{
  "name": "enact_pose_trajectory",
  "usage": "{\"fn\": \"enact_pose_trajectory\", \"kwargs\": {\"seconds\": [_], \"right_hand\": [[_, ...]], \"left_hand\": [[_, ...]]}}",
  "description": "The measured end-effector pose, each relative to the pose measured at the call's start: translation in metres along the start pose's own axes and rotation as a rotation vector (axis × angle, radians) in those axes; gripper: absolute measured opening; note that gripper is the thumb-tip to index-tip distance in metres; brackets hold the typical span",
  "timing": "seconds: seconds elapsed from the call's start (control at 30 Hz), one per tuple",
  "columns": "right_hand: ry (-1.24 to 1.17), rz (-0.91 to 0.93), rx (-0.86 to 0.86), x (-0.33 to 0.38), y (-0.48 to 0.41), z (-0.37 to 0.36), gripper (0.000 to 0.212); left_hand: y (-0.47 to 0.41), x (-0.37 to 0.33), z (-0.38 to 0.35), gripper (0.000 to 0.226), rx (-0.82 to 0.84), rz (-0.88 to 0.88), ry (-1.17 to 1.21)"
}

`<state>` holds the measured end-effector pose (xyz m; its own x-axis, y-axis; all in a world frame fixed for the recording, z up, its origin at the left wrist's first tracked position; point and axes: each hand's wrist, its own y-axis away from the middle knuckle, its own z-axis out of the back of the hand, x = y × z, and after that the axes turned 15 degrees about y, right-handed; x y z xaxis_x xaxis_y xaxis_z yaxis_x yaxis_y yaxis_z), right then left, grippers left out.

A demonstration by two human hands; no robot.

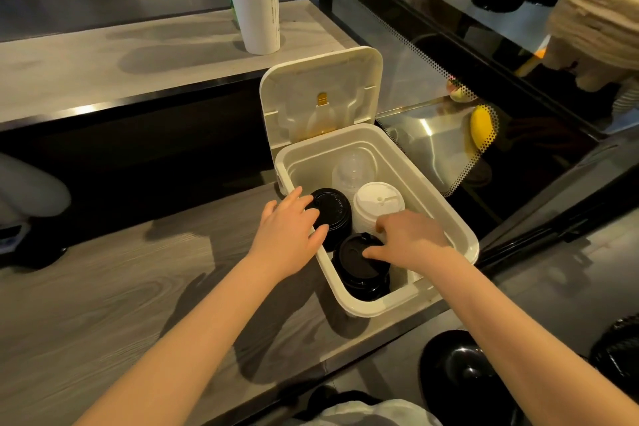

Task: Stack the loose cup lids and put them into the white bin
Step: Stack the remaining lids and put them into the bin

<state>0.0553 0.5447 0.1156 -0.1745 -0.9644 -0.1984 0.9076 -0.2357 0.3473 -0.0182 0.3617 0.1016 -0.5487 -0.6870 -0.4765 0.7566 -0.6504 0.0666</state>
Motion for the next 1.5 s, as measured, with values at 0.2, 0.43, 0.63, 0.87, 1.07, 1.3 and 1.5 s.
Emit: {"fn": "enact_pose_trajectory", "kwargs": {"seconds": [0.2,0.43,0.63,0.87,1.07,1.3,1.5], "right_hand": [[-0.118,0.005,-0.184,0.016,0.000,0.032,0.042],[-0.118,0.262,-0.388,0.102,-0.014,0.070,0.049],[-0.138,0.483,-0.355,0.215,-0.023,0.087,0.055],[-0.097,0.615,-0.292,0.354,-0.011,0.105,0.054],[-0.021,0.725,-0.219,0.457,-0.003,0.103,0.053],[0.031,0.670,-0.085,0.541,-0.022,0.079,0.052],[-0.043,0.512,0.024,0.565,-0.056,0.066,0.059]], "left_hand": [[0.013,0.015,0.029,0.051,-0.035,0.007,-0.049],[0.059,0.081,0.077,0.056,-0.039,0.215,-0.080],[0.130,0.158,0.110,0.057,-0.075,0.431,-0.075],[0.229,0.252,0.131,0.053,-0.120,0.632,-0.023],[0.306,0.320,0.139,0.053,-0.154,0.751,0.014],[0.365,0.396,0.142,0.055,-0.177,0.835,0.120],[0.363,0.457,0.156,0.050,-0.189,0.956,0.222]]}}
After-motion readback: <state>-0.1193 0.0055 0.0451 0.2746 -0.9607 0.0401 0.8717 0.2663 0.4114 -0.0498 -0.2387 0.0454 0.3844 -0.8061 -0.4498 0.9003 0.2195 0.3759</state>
